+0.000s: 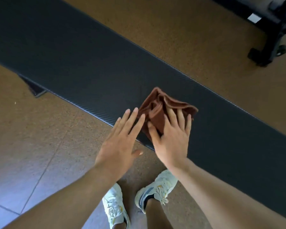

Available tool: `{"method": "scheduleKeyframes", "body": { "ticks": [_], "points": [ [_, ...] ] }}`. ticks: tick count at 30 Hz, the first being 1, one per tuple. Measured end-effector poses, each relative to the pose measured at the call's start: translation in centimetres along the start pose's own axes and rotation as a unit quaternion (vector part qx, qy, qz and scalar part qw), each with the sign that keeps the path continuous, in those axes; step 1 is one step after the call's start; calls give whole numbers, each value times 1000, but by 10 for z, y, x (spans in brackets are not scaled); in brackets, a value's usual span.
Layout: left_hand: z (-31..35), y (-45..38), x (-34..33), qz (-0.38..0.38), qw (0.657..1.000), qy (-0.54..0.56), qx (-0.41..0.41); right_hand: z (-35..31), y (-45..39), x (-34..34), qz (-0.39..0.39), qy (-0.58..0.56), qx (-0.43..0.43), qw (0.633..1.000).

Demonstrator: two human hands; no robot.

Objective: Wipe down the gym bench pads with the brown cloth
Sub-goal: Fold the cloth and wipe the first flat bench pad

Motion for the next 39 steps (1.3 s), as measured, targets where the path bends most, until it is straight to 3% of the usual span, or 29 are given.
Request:
{"method": "scheduleKeyframes", "body": {
  "ticks": [2,4,8,10,13,16,19,22,25,30,33,36,39],
  "points": [
    [-19,38,-4,22,1000,20,8,-14,27,-4,-33,25,83,996],
    [-35,60,-3,46,998,38,18,-16,-1,-4,-56,35,106,992],
    [-47,69,8,71,996,28,38,-41,-123,13,-61,-13,-50,997],
    [-41,68,14,90,995,39,32,-78,-142,15,-47,-42,-62,996],
    [-30,68,21,111,990,78,45,-114,-73,5,2,-14,82,997],
    [-12,71,23,93,990,95,45,-70,38,-13,13,27,136,990],
    [21,65,17,57,994,94,-11,32,107,-19,-47,32,-21,998],
    [59,53,1,26,992,117,-41,104,138,-12,-135,-30,-216,966],
    [87,40,-21,23,987,149,-59,126,97,-6,-152,-48,-220,963],
    [100,39,-66,-15,985,121,-125,145,-51,8,-133,-92,-234,959],
    [92,39,-76,4,989,128,-72,118,-55,2,-85,-72,-176,978],
    [89,39,-73,24,992,127,-3,88,34,-1,17,-32,-89,995],
    [100,34,-69,21,993,114,-7,83,125,-17,-21,6,14,1000]
  ]
}}
Point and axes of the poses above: each hand's wrist, its own y-axis away from the middle knuckle, its own x-axis out of the back of the hand, z = x × y, the point moved 7 cm from there along -y, towards the middle knuckle, and after that the axes turned 13 degrees about y, right-handed, at the moved point
